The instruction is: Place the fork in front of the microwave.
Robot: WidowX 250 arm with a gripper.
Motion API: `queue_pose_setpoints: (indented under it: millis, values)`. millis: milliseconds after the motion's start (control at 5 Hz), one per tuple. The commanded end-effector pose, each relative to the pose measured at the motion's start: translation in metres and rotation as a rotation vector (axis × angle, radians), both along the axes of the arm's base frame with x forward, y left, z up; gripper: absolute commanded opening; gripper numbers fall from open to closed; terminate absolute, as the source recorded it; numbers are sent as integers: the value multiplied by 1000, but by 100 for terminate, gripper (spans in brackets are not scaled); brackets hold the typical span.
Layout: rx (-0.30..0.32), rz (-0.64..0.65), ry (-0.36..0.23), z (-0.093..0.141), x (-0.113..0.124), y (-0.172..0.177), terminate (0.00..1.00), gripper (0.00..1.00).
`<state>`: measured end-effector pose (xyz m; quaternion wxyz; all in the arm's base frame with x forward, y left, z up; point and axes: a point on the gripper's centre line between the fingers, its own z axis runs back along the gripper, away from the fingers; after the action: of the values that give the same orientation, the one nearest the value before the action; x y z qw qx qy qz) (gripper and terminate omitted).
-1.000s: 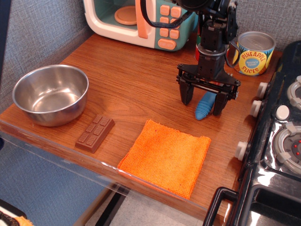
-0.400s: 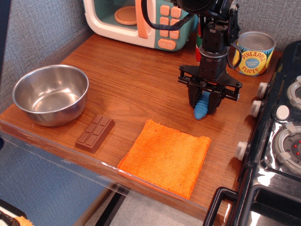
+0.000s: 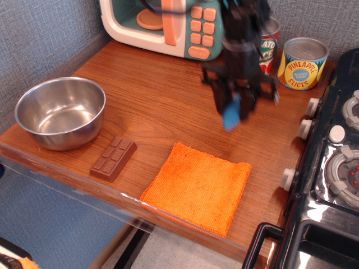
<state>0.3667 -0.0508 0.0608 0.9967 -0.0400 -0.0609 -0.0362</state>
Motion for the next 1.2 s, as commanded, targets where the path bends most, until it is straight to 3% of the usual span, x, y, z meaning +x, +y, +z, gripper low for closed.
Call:
queue_pose_setpoints:
  millis: [0, 400, 1000]
  values:
    - [82, 89, -51, 31, -9, 88, 0, 0]
    - [215, 40, 38, 10, -13, 133, 0, 0]
    - [198, 83, 130, -24, -1, 176, 0, 0]
